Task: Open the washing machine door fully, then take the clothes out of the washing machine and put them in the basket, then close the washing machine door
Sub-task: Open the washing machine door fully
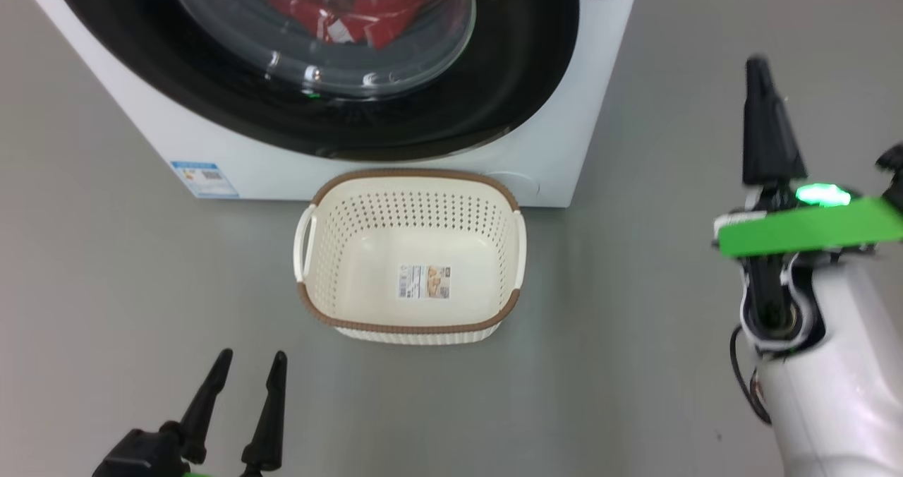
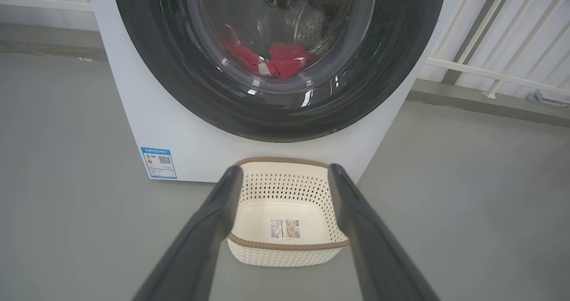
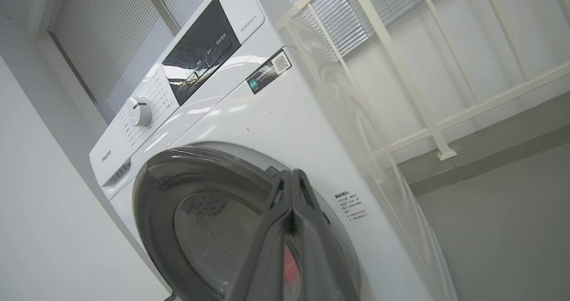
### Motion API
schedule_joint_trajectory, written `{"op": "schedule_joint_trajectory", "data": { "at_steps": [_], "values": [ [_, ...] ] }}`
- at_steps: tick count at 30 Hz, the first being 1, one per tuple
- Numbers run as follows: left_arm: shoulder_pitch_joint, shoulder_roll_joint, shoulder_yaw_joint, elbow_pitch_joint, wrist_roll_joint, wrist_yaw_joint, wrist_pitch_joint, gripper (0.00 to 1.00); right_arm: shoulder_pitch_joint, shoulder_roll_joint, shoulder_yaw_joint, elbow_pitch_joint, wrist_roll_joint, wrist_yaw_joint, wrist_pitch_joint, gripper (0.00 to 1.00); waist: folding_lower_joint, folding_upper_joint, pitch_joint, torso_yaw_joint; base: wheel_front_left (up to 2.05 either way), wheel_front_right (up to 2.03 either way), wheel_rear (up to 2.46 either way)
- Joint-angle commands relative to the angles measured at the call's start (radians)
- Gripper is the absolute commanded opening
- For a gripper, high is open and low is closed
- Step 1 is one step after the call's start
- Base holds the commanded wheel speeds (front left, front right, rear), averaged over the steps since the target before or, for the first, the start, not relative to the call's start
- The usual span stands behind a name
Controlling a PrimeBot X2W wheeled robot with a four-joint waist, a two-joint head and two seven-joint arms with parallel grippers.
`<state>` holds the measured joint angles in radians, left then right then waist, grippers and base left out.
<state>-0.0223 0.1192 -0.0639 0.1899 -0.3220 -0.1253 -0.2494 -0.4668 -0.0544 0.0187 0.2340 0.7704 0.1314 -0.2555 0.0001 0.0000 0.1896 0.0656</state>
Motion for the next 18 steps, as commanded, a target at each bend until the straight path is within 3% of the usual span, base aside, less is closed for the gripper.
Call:
{"op": "schedule_joint_trajectory", "data": {
  "at_steps": [1,10,18],
  "values": [
    [-0.036,0.025,0.029,-0.026,-0.007,-0.005,-0.012,1.00,-0.052,0.004,0.022,-0.027,0.020,-0.001,-0.006,0.00,-0.0001,0.0000,0.038,0.032,0.00,0.00,0.00],
    [-0.102,0.033,-0.001,-0.020,-0.031,-0.005,-0.012,1.00,-0.261,0.001,0.026,0.036,0.108,-0.001,-0.006,0.00,-0.0001,0.0000,0.119,0.088,0.00,0.00,0.00],
    [-0.142,0.031,-0.025,-0.008,-0.048,-0.005,-0.012,1.00,-0.403,-0.080,0.127,0.119,0.381,-0.001,0.006,0.00,-0.0001,0.0000,0.164,0.131,0.00,0.00,0.00]
  ]
}}
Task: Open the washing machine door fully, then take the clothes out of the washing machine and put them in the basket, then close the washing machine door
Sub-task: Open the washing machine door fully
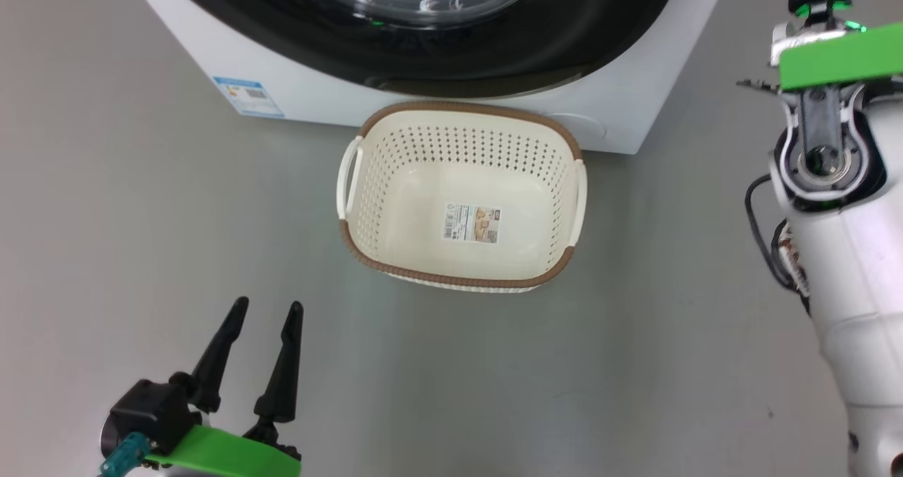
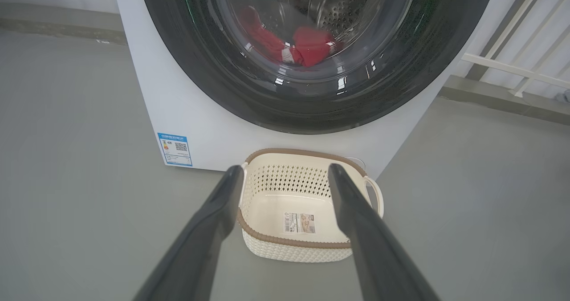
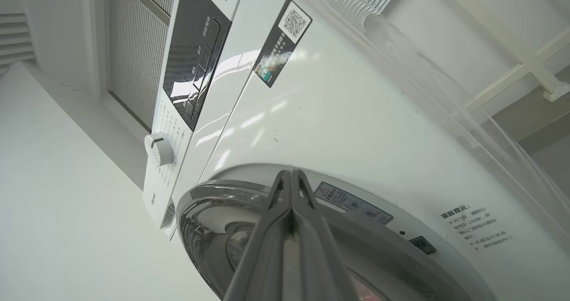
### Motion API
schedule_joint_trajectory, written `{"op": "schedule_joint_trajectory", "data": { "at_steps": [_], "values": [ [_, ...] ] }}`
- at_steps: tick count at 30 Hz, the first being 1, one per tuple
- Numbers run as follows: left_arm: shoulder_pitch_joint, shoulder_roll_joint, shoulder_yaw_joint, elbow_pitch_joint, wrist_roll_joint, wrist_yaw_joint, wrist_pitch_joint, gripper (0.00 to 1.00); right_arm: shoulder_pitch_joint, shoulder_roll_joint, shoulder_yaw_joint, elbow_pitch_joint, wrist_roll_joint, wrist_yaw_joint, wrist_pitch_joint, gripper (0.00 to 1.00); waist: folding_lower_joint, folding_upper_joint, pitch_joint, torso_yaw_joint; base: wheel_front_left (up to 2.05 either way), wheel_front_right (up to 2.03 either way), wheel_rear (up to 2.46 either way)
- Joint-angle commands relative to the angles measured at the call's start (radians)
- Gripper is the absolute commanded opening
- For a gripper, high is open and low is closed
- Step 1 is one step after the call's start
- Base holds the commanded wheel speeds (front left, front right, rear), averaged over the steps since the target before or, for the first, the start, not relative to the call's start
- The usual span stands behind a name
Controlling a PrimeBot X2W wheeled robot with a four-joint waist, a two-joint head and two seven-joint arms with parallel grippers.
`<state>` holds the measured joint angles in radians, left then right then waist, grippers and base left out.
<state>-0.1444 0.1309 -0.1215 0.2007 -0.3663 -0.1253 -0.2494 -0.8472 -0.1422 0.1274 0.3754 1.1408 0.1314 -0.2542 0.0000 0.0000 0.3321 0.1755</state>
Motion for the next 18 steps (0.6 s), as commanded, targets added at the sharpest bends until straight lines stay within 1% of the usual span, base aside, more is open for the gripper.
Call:
{"op": "schedule_joint_trajectory", "data": {
  "at_steps": [1,6,10,13,14,15,18],
  "values": [
    [-0.024,0.019,0.031,-0.017,-0.005,-0.005,-0.012,1.00,-0.037,-0.004,0.026,-0.013,0.049,-0.001,0.013,0.00,0.0000,0.0000,0.026,0.025,0.00,0.00,0.00],
    [-0.037,0.017,0.021,-0.010,-0.011,-0.005,-0.012,1.00,-0.099,-0.051,0.054,0.027,0.218,-0.001,0.094,0.00,0.0000,0.0000,0.042,0.040,0.00,0.00,0.00],
    [-0.046,0.017,0.014,-0.006,-0.013,-0.005,-0.012,1.00,-0.134,-0.077,0.051,0.049,0.331,-0.001,0.176,0.00,0.0000,0.0000,0.051,0.047,0.00,0.00,0.00],
    [-0.050,0.017,0.008,-0.003,-0.014,-0.005,-0.012,1.00,-0.158,-0.089,0.028,0.065,0.411,-0.001,0.240,0.00,0.0000,0.0000,0.057,0.051,0.00,0.00,0.00],
    [-0.052,0.017,0.005,-0.002,-0.015,-0.005,-0.012,1.00,-0.167,-0.095,0.025,0.069,0.427,-0.001,0.264,0.00,0.0000,0.0000,0.059,0.053,0.00,0.00,0.00],
    [-0.052,0.017,0.005,-0.002,-0.015,-0.005,-0.012,1.00,-0.167,-0.095,0.025,0.069,0.427,-0.001,0.264,0.00,0.0000,0.0000,0.059,0.053,0.00,0.00,0.00],
    [-0.057,0.019,-0.003,-0.001,-0.016,-0.005,-0.012,1.00,-0.192,-0.112,0.021,0.094,0.465,-0.001,0.336,0.00,0.0000,0.0000,0.067,0.058,0.00,0.00,0.00]
  ]
}}
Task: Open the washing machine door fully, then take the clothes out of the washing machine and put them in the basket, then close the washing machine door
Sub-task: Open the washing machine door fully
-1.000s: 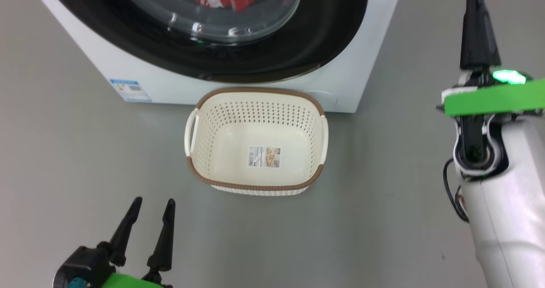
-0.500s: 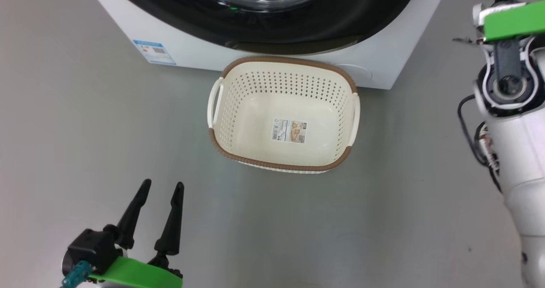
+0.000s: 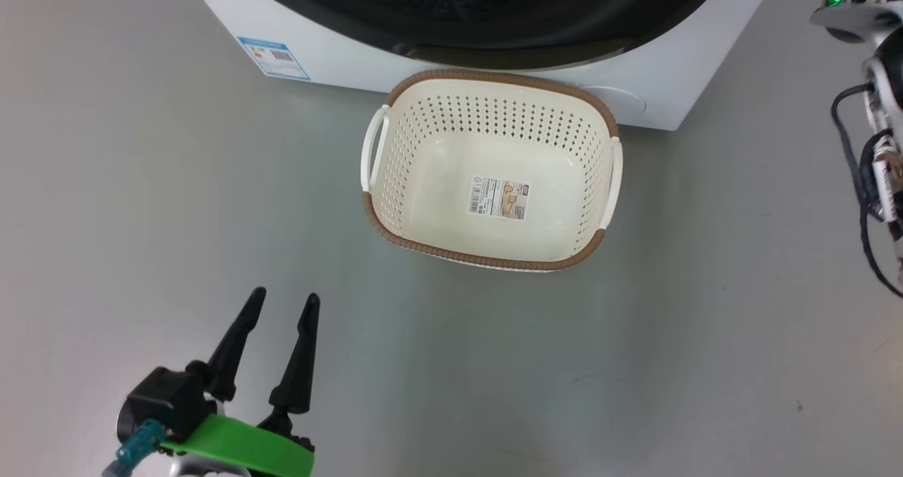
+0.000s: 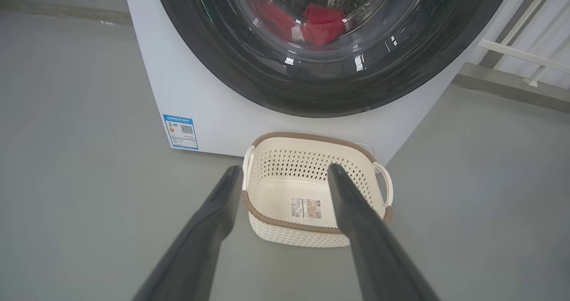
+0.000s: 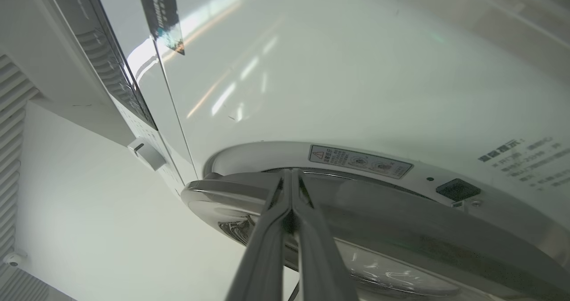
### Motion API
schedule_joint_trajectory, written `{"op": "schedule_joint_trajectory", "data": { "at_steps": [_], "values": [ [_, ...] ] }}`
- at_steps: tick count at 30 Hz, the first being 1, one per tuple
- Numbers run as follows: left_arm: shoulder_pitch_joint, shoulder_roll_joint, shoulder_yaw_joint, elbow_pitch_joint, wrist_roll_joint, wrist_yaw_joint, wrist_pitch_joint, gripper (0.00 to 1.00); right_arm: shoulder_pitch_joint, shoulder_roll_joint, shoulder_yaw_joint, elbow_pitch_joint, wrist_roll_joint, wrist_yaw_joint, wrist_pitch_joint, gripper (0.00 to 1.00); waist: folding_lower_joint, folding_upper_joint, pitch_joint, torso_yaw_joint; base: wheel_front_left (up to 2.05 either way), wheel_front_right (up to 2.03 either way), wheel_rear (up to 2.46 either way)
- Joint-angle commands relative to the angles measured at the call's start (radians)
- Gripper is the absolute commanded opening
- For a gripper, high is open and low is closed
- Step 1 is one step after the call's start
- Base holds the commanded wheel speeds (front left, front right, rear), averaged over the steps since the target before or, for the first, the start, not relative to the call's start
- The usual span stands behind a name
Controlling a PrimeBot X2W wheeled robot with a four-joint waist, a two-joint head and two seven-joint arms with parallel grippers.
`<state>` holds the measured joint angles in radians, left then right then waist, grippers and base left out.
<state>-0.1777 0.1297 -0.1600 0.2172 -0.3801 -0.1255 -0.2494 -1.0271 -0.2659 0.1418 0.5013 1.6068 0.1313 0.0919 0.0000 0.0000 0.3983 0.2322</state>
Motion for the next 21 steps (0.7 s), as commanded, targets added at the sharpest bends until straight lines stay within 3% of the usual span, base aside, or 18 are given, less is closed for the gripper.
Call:
{"op": "schedule_joint_trajectory", "data": {
  "at_steps": [1,10,21],
  "values": [
    [-0.027,0.021,0.032,-0.017,-0.003,-0.005,-0.012,1.00,-0.023,0.006,0.006,-0.020,0.005,-0.001,0.009,0.00,0.0000,0.0000,0.005,0.004,0.00,0.00,0.00],
    [-0.041,0.024,0.006,-0.013,-0.010,-0.005,-0.012,1.00,-0.133,-0.035,0.020,0.137,0.041,-0.001,0.181,0.00,0.0000,0.0000,0.030,0.023,0.00,0.00,0.00],
    [-0.054,0.018,-0.013,-0.009,-0.016,-0.005,-0.012,1.00,-0.279,-0.034,0.060,0.345,0.064,-0.001,0.354,0.00,0.0000,0.0000,0.047,0.040,0.00,0.00,0.00]
  ]
}}
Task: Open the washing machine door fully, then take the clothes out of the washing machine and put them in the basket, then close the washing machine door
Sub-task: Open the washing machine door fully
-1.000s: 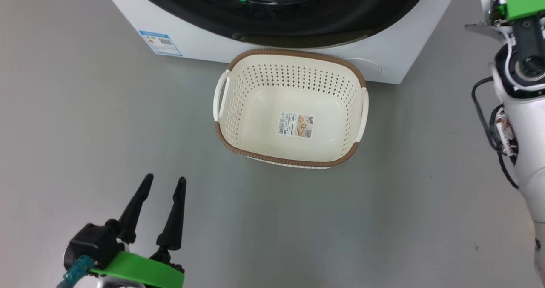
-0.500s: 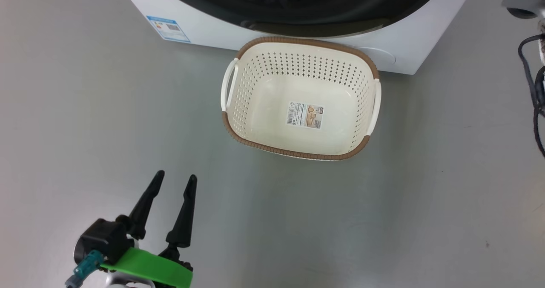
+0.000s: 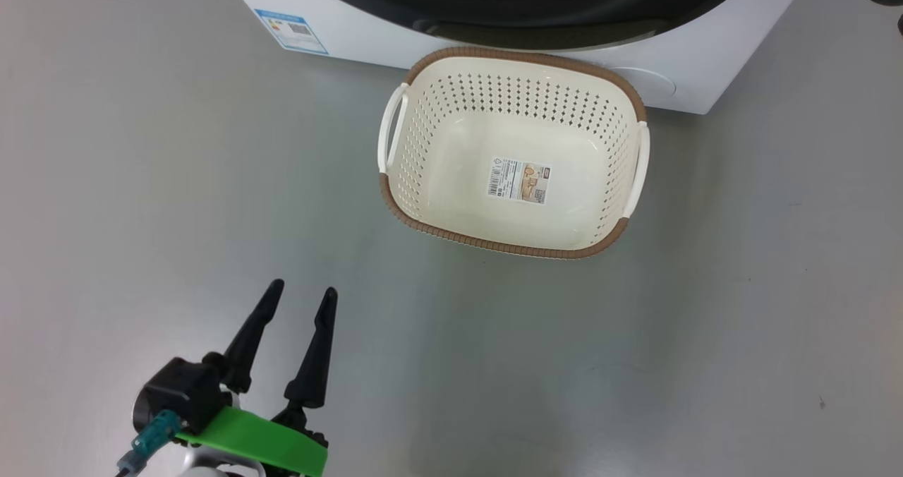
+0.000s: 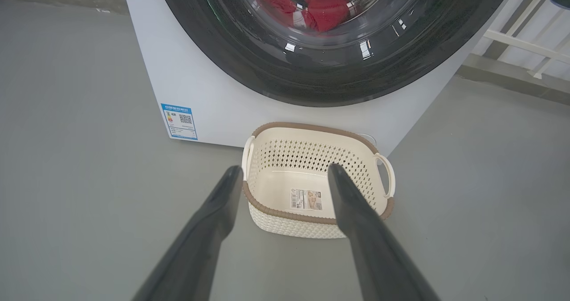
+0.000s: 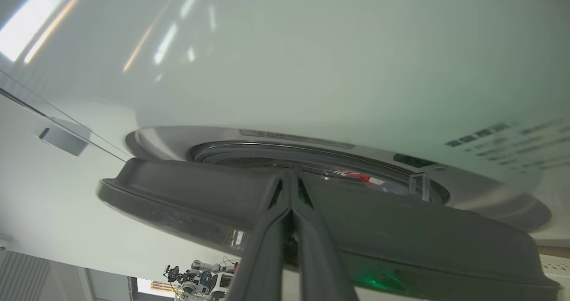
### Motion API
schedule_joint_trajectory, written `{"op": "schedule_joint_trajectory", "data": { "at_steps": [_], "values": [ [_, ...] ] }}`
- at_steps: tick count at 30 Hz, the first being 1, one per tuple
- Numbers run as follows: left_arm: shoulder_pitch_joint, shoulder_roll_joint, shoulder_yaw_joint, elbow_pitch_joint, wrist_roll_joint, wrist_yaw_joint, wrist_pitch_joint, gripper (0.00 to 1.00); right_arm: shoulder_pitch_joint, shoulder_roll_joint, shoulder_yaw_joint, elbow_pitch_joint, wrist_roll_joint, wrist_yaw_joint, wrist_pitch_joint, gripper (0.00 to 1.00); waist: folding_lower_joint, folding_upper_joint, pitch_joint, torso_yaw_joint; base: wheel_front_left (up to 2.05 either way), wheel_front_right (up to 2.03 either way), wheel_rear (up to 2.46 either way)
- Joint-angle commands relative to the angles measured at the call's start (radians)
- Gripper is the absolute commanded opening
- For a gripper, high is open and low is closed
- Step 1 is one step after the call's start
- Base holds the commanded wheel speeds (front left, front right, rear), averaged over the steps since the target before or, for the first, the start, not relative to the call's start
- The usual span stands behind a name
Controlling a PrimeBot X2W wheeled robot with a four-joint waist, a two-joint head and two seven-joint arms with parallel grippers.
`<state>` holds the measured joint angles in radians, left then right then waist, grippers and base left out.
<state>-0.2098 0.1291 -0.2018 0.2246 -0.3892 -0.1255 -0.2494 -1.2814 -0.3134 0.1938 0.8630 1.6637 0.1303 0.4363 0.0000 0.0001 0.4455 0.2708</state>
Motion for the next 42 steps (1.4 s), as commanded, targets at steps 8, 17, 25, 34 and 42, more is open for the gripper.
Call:
{"op": "schedule_joint_trajectory", "data": {
  "at_steps": [8,17,25,34,42],
  "values": [
    [-0.026,0.013,0.023,-0.014,-0.011,-0.005,-0.012,1.00,-0.064,0.031,0.036,0.050,0.002,0.000,0.074,0.00,0.0000,-0.0001,-0.001,0.007,0.00,0.00,0.00],
    [-0.029,0.011,0.019,-0.013,-0.013,-0.005,-0.012,1.00,-0.063,0.039,0.050,0.057,-0.018,0.000,0.073,0.00,0.0000,-0.0001,-0.004,0.010,0.00,0.00,0.00],
    [-0.028,0.007,0.022,-0.010,-0.010,-0.005,-0.012,1.00,-0.039,0.047,0.055,0.042,-0.020,0.000,0.091,0.00,0.0000,-0.0001,-0.016,0.008,0.00,0.00,0.00],
    [-0.018,0.003,0.028,-0.009,-0.002,-0.005,-0.012,1.00,0.030,0.059,0.072,0.016,-0.019,0.000,0.145,0.00,0.0000,-0.0001,-0.056,-0.008,0.00,0.00,0.00],
    [0.001,0.002,0.031,-0.009,0.009,-0.005,-0.012,1.00,0.102,0.078,0.090,-0.022,-0.018,0.000,0.188,0.00,0.0000,-0.0001,-0.095,-0.031,0.00,0.00,0.00]
  ]
}}
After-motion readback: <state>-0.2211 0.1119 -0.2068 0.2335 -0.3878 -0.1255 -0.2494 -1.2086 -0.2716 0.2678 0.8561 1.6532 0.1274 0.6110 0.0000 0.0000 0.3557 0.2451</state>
